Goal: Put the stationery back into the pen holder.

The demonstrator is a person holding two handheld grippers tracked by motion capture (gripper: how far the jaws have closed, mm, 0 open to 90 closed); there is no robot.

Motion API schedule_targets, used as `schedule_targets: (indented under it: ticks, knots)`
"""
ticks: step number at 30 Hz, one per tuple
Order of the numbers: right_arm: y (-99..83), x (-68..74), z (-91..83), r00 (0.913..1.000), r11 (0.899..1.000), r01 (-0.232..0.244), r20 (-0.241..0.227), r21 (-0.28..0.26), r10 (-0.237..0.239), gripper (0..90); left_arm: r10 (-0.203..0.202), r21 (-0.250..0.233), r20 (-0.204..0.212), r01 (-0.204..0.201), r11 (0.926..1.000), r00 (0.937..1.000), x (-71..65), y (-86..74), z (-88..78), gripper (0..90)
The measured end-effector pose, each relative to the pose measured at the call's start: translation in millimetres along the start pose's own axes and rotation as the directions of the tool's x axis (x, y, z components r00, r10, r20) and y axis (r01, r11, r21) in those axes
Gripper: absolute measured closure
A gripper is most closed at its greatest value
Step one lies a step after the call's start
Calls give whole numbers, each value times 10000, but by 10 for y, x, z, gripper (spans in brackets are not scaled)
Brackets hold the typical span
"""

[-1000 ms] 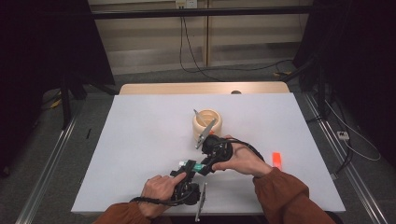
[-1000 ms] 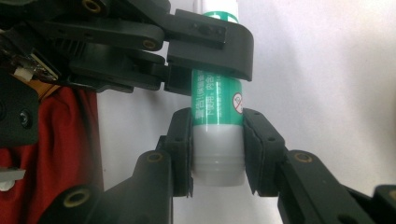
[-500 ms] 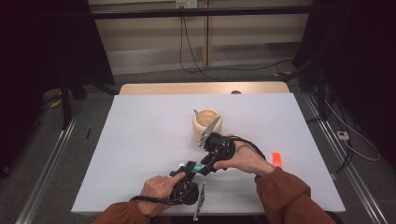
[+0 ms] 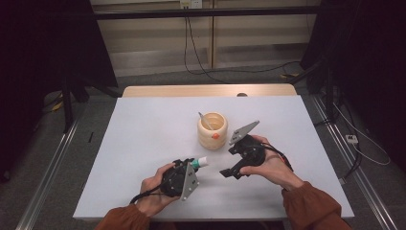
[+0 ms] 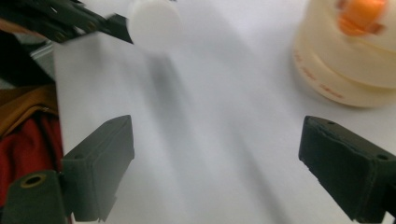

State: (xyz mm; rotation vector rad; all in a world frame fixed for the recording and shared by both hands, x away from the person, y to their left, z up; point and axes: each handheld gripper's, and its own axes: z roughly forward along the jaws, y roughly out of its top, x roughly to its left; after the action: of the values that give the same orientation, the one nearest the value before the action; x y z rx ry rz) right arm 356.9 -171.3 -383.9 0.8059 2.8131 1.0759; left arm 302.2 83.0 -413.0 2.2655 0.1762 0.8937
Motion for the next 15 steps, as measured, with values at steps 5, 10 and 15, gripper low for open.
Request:
schedule_targets:
  ticks: [5,10,15]
  knots:
    - [-189,-65,-79,9974,9969,-467,527,-630,500,82,-1874,-534,1036,1936,9796,9768,183,-34,8,663]
    - [-346,-64,-121,9891,9912,-871,1097,-997,980,99,-3522,-902,2003,3751,9226,9143,324,-80,46,663]
    - [-559,-101,-165,9825,9852,-1283,1207,-1140,1419,110,-4233,-1164,2180,4540,8834,8794,406,-85,76,663]
